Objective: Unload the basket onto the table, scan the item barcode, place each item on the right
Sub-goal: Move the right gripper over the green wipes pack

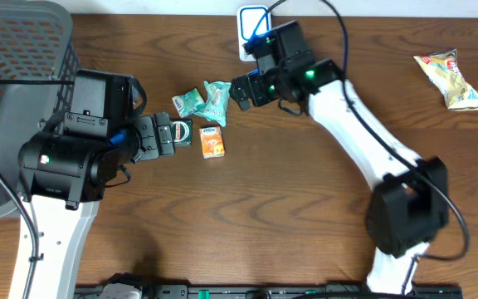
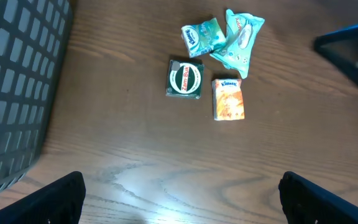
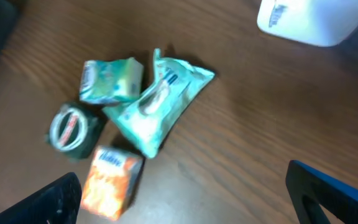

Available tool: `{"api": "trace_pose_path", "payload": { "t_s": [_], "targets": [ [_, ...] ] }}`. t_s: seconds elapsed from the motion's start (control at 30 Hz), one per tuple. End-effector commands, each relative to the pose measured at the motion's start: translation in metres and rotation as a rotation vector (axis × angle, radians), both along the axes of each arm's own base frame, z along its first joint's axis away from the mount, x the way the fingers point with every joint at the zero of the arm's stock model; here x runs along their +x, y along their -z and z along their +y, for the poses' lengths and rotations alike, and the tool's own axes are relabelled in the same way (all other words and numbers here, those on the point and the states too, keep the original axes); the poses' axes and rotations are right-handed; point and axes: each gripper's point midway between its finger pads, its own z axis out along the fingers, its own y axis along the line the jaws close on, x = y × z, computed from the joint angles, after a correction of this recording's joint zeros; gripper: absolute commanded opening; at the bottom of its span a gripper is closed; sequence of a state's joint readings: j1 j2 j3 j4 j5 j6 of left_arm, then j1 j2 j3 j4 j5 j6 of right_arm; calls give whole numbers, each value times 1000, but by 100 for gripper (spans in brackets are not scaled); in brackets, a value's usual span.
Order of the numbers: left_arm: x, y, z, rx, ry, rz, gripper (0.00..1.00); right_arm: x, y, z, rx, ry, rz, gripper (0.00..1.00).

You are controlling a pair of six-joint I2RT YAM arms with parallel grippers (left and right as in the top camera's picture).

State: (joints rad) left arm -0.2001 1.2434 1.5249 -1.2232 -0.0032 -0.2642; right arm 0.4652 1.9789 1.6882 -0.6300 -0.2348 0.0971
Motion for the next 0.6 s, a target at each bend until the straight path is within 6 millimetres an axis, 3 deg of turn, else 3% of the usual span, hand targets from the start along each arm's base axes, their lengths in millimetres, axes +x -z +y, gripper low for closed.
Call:
{"api": "trace_pose_path", "payload": {
  "t_s": [0.0,0.27,0.57],
  "targets": [
    [1,-4,1,6,-2,-13,98,12,29,17,50,4,28,99],
    [1,-4,1,6,-2,-13,98,41,24,34,173,89,-29,99],
    [1,-4,1,6,-2,-13,98,56,44,47,171,95,-81,99]
  ]
}}
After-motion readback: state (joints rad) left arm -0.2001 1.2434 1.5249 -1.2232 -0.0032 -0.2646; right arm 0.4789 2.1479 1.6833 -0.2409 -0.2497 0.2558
